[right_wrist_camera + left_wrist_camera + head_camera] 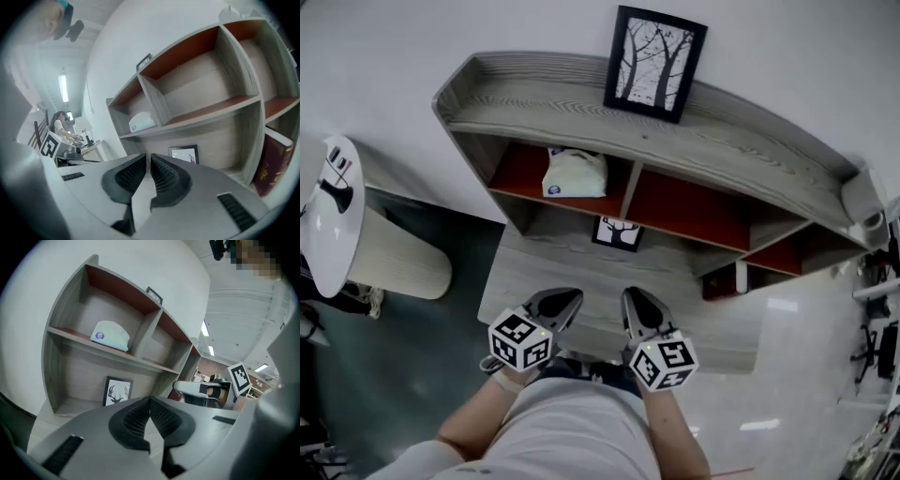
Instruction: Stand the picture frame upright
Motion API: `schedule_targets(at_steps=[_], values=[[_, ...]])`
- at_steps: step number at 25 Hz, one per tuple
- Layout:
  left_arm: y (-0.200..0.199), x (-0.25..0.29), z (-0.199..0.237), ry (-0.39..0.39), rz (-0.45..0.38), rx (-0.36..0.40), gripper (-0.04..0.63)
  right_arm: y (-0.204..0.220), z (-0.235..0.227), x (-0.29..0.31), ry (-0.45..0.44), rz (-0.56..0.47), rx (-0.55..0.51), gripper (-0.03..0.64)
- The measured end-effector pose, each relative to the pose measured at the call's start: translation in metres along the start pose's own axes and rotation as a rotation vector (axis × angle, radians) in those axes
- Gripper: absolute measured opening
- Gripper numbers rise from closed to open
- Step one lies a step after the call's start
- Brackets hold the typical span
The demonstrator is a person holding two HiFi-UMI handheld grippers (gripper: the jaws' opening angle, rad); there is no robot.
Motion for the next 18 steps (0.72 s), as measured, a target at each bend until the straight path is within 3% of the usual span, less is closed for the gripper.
schedule_targets(at_steps=[7, 18], values=[[-0.037, -0.015, -0.009, 0.041, -0.029, 0.059, 0.017, -0.033, 0.018, -0.017, -0.018, -0.067, -0.031, 0.041], [-0.059, -0.023, -0.007, 0.054, -0.063, 0.081, 0.015, -0.056, 0.031, -0.029, -0.020, -0.115, -0.091, 0.041]])
Point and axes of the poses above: the fingertips, and each gripper's own axes: x forward along the fingers, z to its left, y out of its underside, the point moved 2 cm from there along -x, backward along the fingers, and after that the axes turned 5 degrees about -y, right-handed, at the moved point
